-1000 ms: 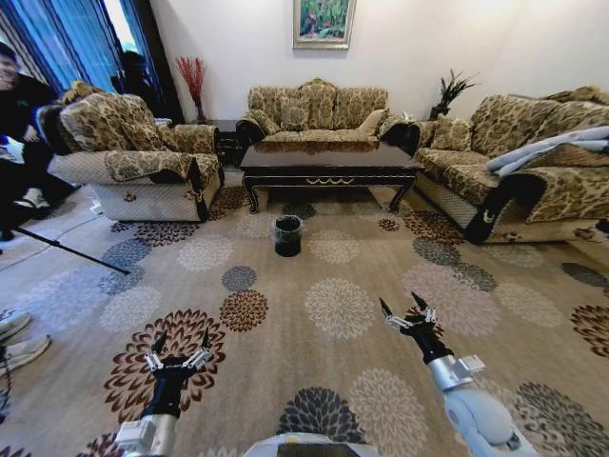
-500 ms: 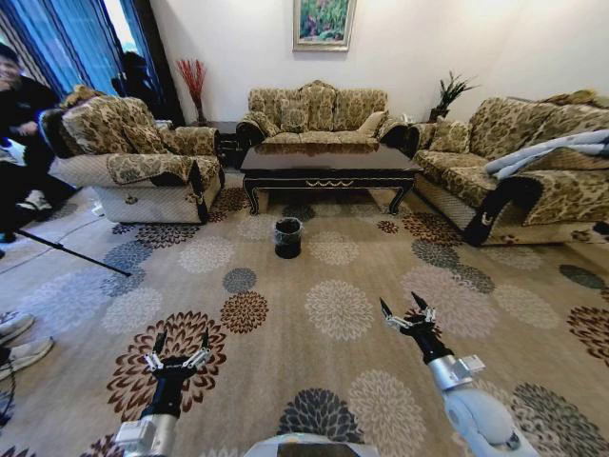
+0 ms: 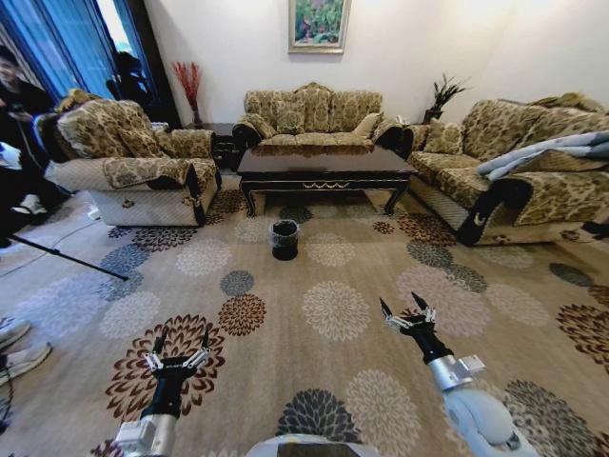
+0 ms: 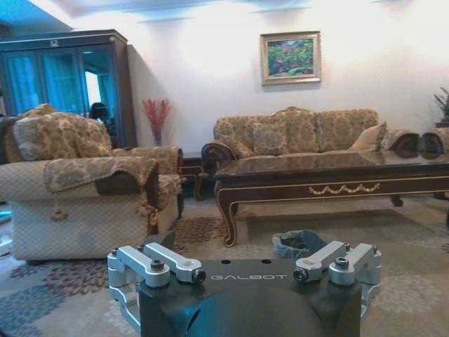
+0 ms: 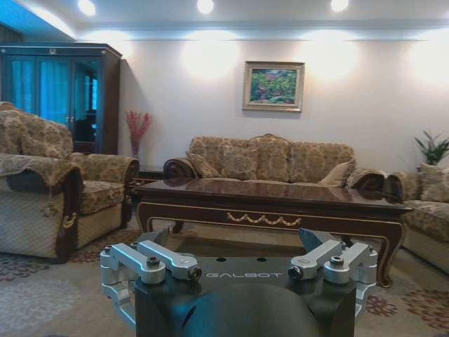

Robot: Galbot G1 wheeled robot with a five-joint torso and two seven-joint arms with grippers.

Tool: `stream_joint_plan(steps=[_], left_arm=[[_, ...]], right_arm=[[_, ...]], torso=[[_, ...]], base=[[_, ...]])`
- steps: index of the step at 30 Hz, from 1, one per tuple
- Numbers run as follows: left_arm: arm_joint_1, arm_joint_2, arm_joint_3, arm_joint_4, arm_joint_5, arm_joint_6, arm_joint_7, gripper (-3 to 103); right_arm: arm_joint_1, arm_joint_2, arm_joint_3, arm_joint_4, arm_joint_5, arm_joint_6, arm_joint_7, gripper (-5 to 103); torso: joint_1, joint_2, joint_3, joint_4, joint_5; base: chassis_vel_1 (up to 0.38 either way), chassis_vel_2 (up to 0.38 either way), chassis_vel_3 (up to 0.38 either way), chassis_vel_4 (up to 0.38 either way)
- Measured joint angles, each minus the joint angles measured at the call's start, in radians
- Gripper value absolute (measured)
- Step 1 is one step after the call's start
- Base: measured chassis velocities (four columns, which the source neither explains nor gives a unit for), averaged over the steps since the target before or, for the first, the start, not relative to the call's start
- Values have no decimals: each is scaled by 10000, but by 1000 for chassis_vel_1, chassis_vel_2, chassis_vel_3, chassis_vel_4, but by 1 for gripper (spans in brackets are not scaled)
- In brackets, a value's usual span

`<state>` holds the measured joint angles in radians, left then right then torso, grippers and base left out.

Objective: Move to the front of the table and pick up the trash from the floor, then place it into the trash bin.

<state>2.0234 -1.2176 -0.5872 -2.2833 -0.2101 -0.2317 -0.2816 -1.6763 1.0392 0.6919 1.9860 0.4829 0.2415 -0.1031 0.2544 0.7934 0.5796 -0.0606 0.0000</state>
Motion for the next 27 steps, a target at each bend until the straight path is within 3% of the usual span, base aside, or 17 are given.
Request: stream_joint_plan(steps=[3, 6, 10, 27], left_arm=[[0, 0, 0, 0, 0, 0, 0, 100], [0, 0, 0, 0, 0, 0, 1, 100], [0, 0, 0, 0, 0, 0, 0, 100], [0, 0, 0, 0, 0, 0, 1, 100]], right_arm=[[-1, 0, 0, 0, 0, 0, 0, 100], [0, 0, 0, 0, 0, 0, 0, 100], [0, 0, 0, 0, 0, 0, 0, 100], [0, -1, 0, 0, 0, 0, 0, 100]], torso=[[29, 64, 36, -2, 0], [86, 186, 102, 11, 0], [142, 314, 172, 0, 0], [478, 1091, 612, 2, 0]], base=[[0, 0, 0, 0], [0, 0, 0, 0], [0, 0, 0, 0], [0, 0, 0, 0]])
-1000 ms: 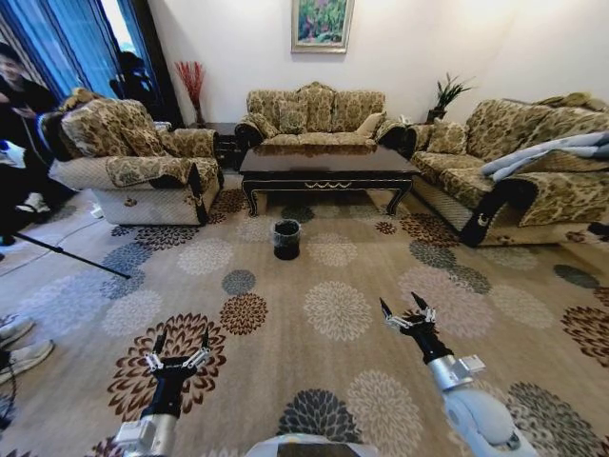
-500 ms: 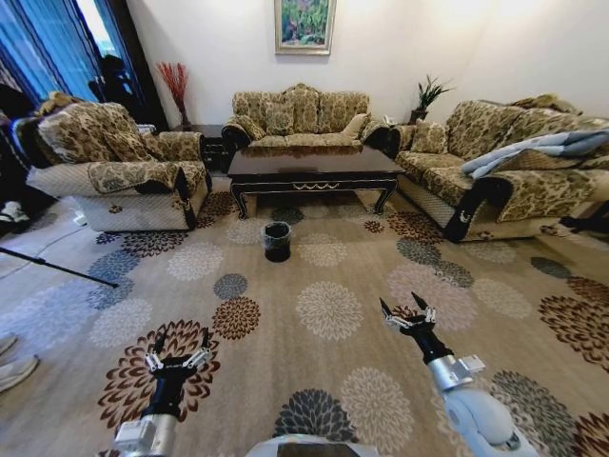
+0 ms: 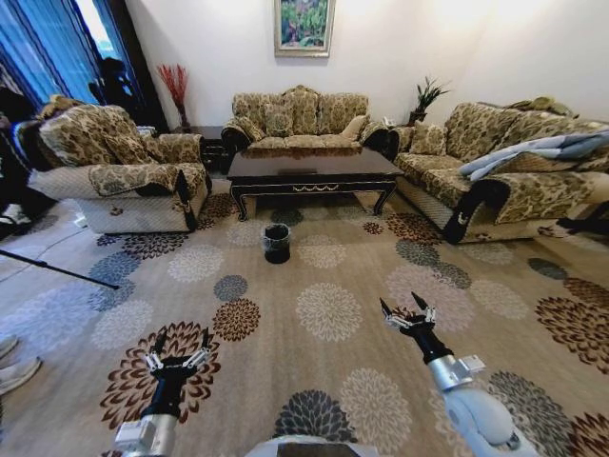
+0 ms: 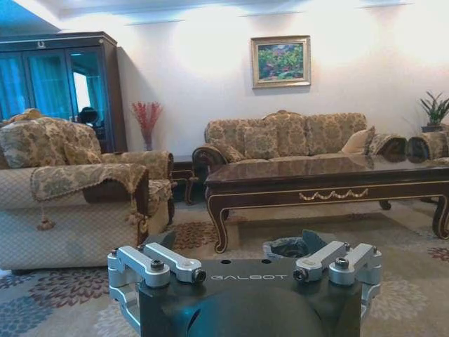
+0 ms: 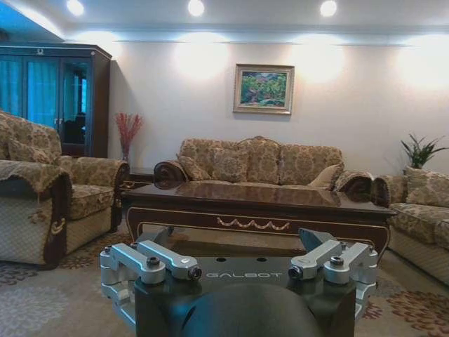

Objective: Move to the front of the table and pick up the trash from the floor, then place it into the trash bin.

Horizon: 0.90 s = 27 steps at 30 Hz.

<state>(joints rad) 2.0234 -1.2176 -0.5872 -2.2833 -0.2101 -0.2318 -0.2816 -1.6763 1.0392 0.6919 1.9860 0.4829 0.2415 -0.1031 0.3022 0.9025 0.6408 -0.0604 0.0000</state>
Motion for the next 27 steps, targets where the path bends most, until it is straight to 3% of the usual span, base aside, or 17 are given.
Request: stream_joint_plan(steps=[27], left_arm=[[0, 0, 0, 0, 0, 0, 0, 100]], right_arm=[[0, 1, 0, 0, 0, 0, 0, 100]], torso=[[536, 1197, 662, -1, 0]], base=[[0, 0, 0, 0]])
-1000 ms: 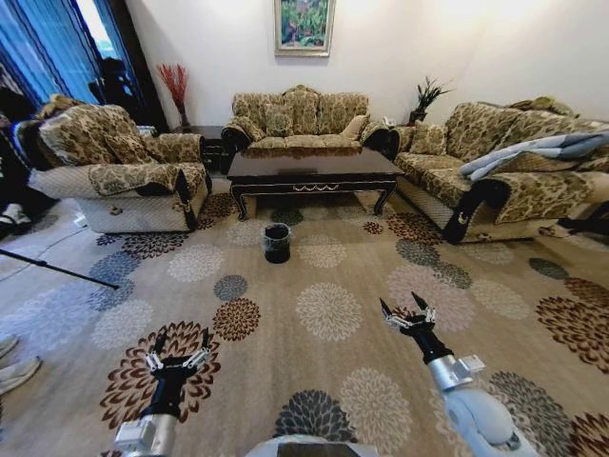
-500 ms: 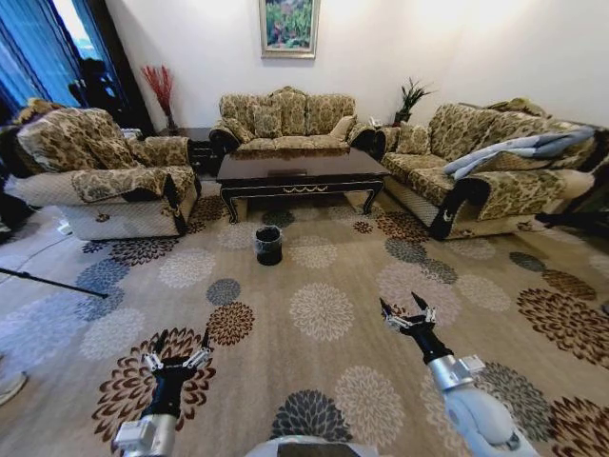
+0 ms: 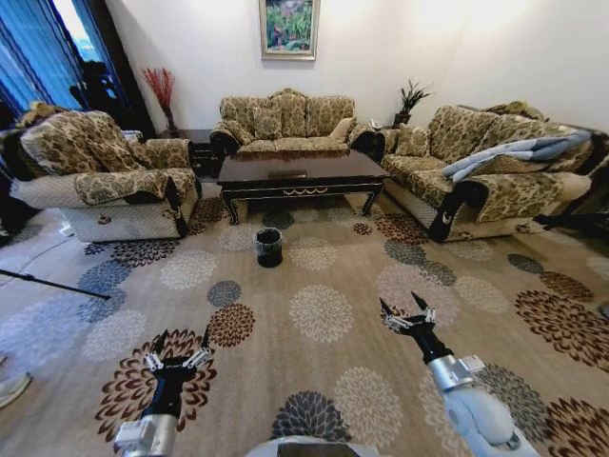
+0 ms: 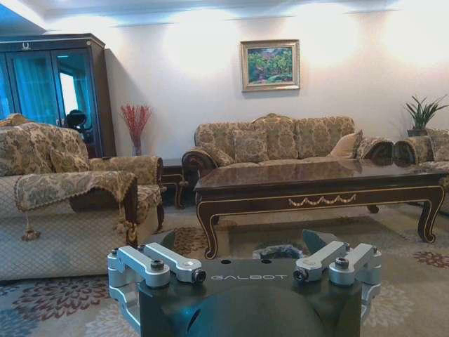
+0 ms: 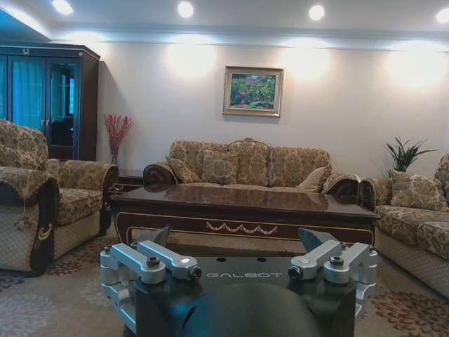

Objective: Move to the front of the table and pick up the trash from the floor, then place it into the trash bin.

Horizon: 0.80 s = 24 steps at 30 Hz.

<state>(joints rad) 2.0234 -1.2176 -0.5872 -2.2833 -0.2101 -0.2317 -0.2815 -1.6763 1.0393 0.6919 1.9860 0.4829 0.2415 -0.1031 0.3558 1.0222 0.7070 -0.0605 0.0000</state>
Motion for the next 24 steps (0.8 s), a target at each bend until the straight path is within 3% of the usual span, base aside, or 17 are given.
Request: stream_joint_plan(steps=[24], left_arm=[[0, 0, 0, 0, 0, 0, 0, 100]], right_arm=[[0, 0, 0, 0, 0, 0, 0, 100]], torso=[[527, 1184, 655, 0, 0]], base=[[0, 0, 0, 0]])
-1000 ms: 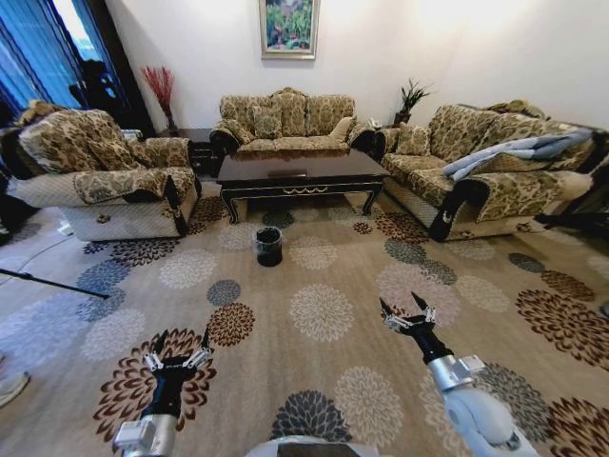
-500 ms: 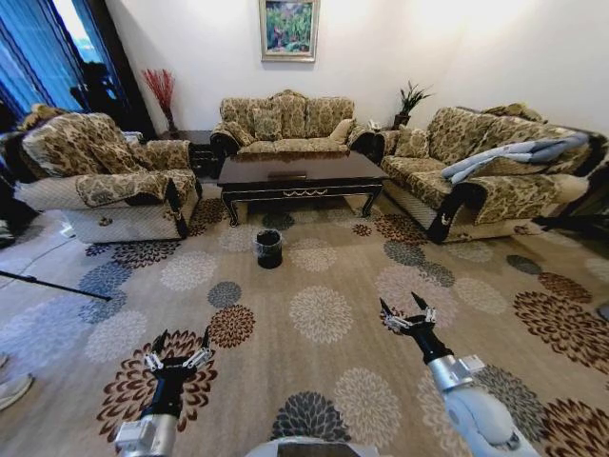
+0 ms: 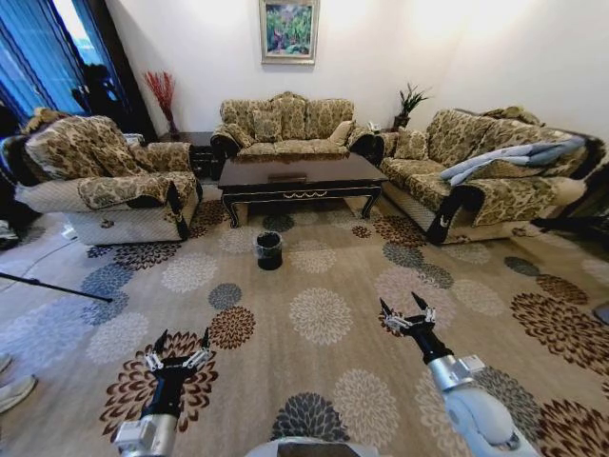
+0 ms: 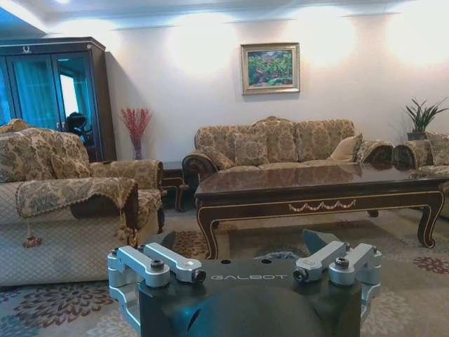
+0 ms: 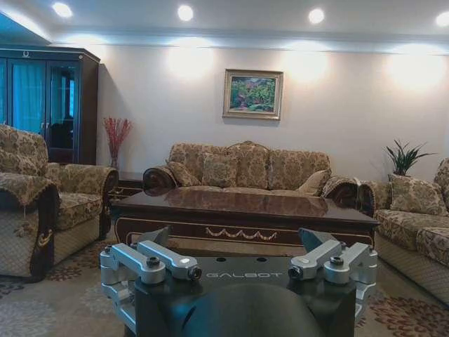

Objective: Move to the front of the table and pick up the trash from the floor, then place it into the trash bin.

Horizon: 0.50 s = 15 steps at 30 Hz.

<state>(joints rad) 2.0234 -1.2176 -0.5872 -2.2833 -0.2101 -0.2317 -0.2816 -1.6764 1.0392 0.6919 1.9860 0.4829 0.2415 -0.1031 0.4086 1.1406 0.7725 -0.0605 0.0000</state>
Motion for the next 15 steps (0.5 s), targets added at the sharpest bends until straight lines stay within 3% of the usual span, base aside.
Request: stream_joint_plan(steps=[15], left_arm=[[0, 0, 0, 0, 0, -1, 0, 100]], right_arm=[[0, 0, 0, 0, 0, 0, 0, 100]], torso=[[89, 213, 127, -1, 0]], base=[[0, 0, 0, 0]])
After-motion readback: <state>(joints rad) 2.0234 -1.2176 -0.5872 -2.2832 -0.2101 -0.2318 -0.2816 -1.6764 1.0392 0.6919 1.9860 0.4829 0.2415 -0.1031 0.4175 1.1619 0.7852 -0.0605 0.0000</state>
